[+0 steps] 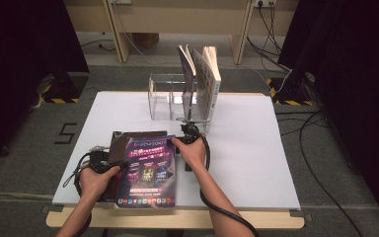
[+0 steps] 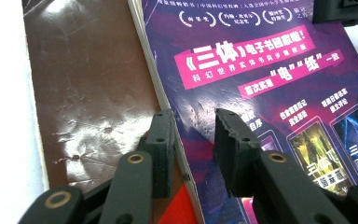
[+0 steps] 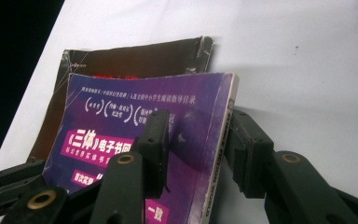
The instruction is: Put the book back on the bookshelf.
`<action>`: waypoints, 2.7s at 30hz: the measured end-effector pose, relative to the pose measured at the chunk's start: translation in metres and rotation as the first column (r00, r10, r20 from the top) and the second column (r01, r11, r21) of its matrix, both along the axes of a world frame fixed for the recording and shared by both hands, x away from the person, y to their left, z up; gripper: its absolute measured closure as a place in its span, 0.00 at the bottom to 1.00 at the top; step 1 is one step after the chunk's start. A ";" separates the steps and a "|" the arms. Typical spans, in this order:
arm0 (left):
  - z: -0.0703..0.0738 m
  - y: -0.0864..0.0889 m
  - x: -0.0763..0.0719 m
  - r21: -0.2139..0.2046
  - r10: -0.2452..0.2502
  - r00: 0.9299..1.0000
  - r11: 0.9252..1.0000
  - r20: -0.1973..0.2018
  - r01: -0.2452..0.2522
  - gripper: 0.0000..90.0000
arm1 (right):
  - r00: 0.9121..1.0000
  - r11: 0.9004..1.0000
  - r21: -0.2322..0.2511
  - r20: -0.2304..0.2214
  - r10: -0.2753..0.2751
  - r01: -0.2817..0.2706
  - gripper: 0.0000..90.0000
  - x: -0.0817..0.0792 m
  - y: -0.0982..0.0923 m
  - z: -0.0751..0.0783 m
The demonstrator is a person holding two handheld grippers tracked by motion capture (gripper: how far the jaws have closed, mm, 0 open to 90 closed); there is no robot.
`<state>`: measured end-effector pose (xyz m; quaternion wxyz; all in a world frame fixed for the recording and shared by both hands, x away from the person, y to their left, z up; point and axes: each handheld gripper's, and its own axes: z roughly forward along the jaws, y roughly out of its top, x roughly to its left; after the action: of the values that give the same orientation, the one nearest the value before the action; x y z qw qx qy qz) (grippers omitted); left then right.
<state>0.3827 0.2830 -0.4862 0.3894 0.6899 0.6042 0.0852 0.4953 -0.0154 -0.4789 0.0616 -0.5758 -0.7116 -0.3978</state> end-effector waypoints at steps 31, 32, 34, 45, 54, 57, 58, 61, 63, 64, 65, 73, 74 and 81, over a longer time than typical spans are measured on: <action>0.000 0.004 -0.002 -0.044 0.021 0.999 0.999 0.025 -0.020 0.67 | 0.993 0.987 0.111 -0.002 0.120 -0.119 0.92 -0.015 0.005 0.028; 0.001 0.004 -0.002 -0.045 0.025 0.999 0.999 0.036 -0.023 0.67 | 0.993 0.986 0.116 0.007 0.118 -0.118 0.92 -0.016 0.004 0.030; 0.004 0.005 -0.002 -0.048 0.031 0.998 0.998 0.058 -0.028 0.67 | 0.994 0.988 0.114 0.016 0.104 -0.105 0.92 -0.017 0.003 0.035; 0.008 0.007 -0.003 -0.042 0.040 0.995 0.998 0.094 -0.036 0.66 | 0.991 0.991 0.098 0.104 0.086 -0.096 0.92 -0.025 -0.010 0.057; 0.008 0.007 -0.003 -0.064 0.049 0.994 0.997 0.097 -0.043 0.66 | 0.980 0.995 0.071 0.189 0.058 -0.073 0.92 -0.032 -0.019 0.075; 0.008 0.007 -0.003 -0.056 0.050 0.994 0.997 0.098 -0.045 0.66 | 0.975 0.996 0.068 0.216 0.046 -0.061 0.92 -0.036 -0.025 0.083; 0.008 0.007 -0.003 -0.057 0.052 0.994 0.997 0.097 -0.046 0.66 | 0.973 0.996 0.067 0.227 0.040 -0.057 0.92 -0.037 -0.026 0.085; 0.008 0.007 -0.003 -0.055 0.052 0.994 0.997 0.098 -0.046 0.66 | 0.965 0.997 0.058 0.259 0.032 -0.048 0.92 -0.039 -0.031 0.092; 0.008 0.006 -0.003 -0.057 0.048 0.994 0.997 0.094 -0.043 0.66 | 0.963 0.998 0.040 0.267 0.034 -0.046 0.92 -0.041 -0.032 0.096; 0.008 0.006 -0.003 -0.059 0.047 0.995 0.997 0.093 -0.042 0.66 | 0.961 0.998 0.036 0.273 0.034 -0.046 0.92 -0.042 -0.032 0.097; 0.007 0.006 -0.003 -0.061 0.046 0.995 0.997 0.092 -0.041 0.66 | 0.961 0.998 0.037 0.276 0.034 -0.046 0.92 -0.042 -0.033 0.098; 0.007 0.007 -0.003 -0.062 0.048 0.994 0.997 0.097 -0.043 0.67 | 0.949 0.998 0.054 0.315 0.010 -0.028 0.92 -0.047 -0.039 0.109; 0.007 0.007 -0.003 -0.060 0.049 0.994 0.997 0.097 -0.043 0.67 | 0.946 0.998 0.055 0.325 0.004 -0.024 0.92 -0.047 -0.040 0.111; 0.008 0.007 -0.003 -0.054 0.045 0.994 0.998 0.096 -0.040 0.67 | 0.920 0.999 0.032 0.391 -0.017 0.004 0.92 -0.053 -0.044 0.125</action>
<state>0.3798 0.2896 -0.4786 0.4344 0.6615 0.6011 0.1110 0.4422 -0.0590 -0.3537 -0.0749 -0.4876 -0.7004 -0.5158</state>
